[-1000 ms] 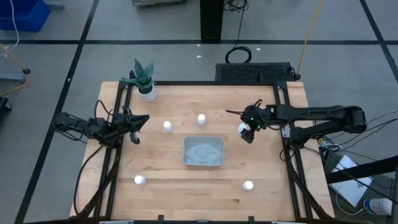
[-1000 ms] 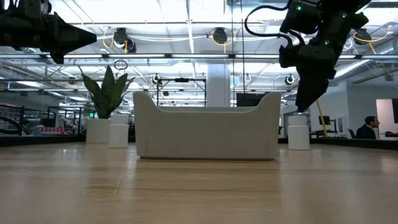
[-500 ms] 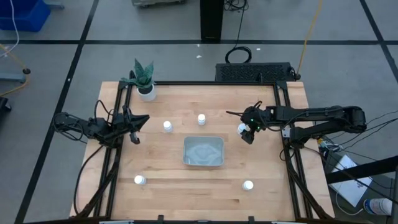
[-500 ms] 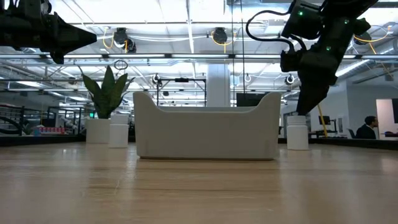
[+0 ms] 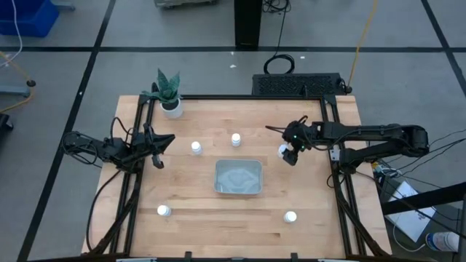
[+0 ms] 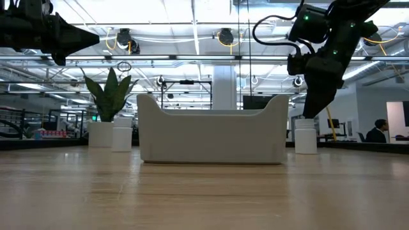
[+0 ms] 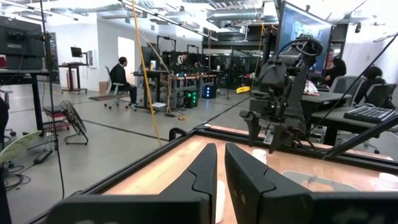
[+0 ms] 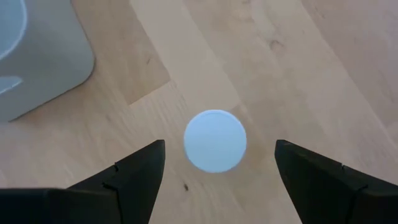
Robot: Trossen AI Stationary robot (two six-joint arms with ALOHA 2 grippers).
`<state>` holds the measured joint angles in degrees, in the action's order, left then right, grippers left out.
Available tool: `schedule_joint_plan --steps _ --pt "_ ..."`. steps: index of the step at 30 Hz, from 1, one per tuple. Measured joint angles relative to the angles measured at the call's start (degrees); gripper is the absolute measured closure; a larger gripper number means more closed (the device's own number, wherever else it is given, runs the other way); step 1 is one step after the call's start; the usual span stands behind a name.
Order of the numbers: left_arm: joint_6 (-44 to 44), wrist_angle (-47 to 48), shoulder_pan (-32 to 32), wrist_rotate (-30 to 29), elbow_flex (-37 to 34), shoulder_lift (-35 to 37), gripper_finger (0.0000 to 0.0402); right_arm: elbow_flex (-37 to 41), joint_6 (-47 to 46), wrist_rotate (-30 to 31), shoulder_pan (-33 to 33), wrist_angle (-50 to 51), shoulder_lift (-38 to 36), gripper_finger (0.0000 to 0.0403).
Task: Pick and place pill bottles into a basket
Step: Put the white pill bottle into the gray bin
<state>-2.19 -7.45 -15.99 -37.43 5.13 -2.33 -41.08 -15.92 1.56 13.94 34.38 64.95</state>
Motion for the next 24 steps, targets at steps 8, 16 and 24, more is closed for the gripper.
schedule_joint_plan --steps 8,16,24 --pt "-0.44 0.01 0.00 -0.02 0.00 0.01 0.0364 3.46 -1.27 -0.36 -0.01 -5.39 0.00 0.0108" --pt "-0.38 0.01 0.00 -0.02 0.00 0.02 0.0364 4.48 -1.36 -0.36 -0.01 -6.55 0.00 0.0108" --pt "-0.39 0.01 0.00 -0.02 0.00 0.02 0.0364 4.46 -0.76 -1.86 -0.01 -6.56 0.00 0.0148"
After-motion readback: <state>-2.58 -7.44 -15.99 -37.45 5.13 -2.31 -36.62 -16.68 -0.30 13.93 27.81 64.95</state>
